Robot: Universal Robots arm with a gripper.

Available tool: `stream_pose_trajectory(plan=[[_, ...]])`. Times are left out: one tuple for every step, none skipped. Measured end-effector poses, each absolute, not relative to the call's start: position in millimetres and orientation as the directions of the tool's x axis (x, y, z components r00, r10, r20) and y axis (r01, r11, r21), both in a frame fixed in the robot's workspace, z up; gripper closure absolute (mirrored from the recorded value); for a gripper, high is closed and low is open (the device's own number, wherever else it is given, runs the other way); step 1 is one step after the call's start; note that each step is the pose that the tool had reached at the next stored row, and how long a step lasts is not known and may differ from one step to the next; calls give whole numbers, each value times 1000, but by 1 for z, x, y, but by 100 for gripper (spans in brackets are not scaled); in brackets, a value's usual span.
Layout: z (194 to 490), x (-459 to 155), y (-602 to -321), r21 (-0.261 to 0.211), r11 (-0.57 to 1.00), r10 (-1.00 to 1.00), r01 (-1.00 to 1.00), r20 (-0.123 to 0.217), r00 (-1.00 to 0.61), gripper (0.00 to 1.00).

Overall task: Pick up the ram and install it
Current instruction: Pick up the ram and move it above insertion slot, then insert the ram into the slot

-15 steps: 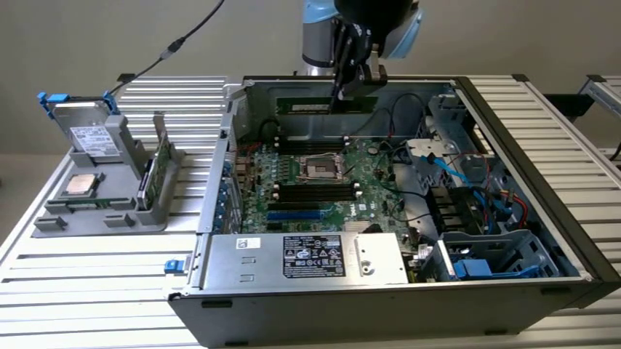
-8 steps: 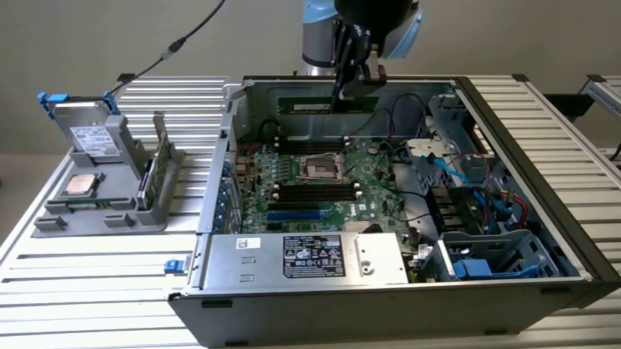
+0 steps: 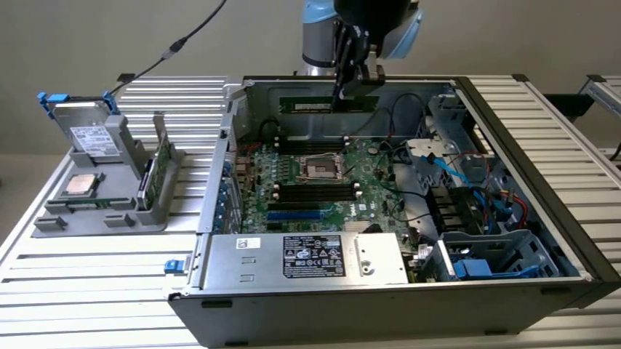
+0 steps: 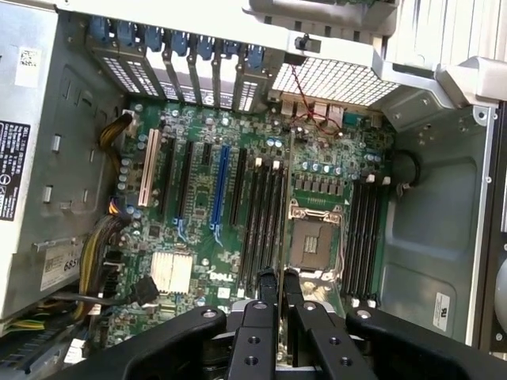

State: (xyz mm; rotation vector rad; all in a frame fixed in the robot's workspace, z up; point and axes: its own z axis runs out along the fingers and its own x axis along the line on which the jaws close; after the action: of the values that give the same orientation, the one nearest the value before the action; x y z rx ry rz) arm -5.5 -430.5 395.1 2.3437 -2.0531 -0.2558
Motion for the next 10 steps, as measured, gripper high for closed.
stream_pose_trajectory(plan=[[395, -5, -430, 118, -135, -986, -984, -113, 122, 86], [395, -6, -430, 116, -133, -986, -984, -113, 120, 86], [395, -6, -430, 116, -133, -986, -984, -116, 119, 86], [395, -6, -430, 116, -133, -986, -984, -116, 119, 86], [395, -6, -430, 116, -133, -986, -984, -116, 119, 86], [395, -6, -430, 116, -133, -986, -984, -116, 119, 86], [395, -6, -430, 116, -133, -986, -984, -116, 119, 86], [395, -6, -430, 116, -133, -986, -984, -116, 119, 86], [395, -6, -430, 116, -133, -986, -984, -116, 119, 86], [395, -6, -430, 116, -133, -986, -984, -116, 119, 86]])
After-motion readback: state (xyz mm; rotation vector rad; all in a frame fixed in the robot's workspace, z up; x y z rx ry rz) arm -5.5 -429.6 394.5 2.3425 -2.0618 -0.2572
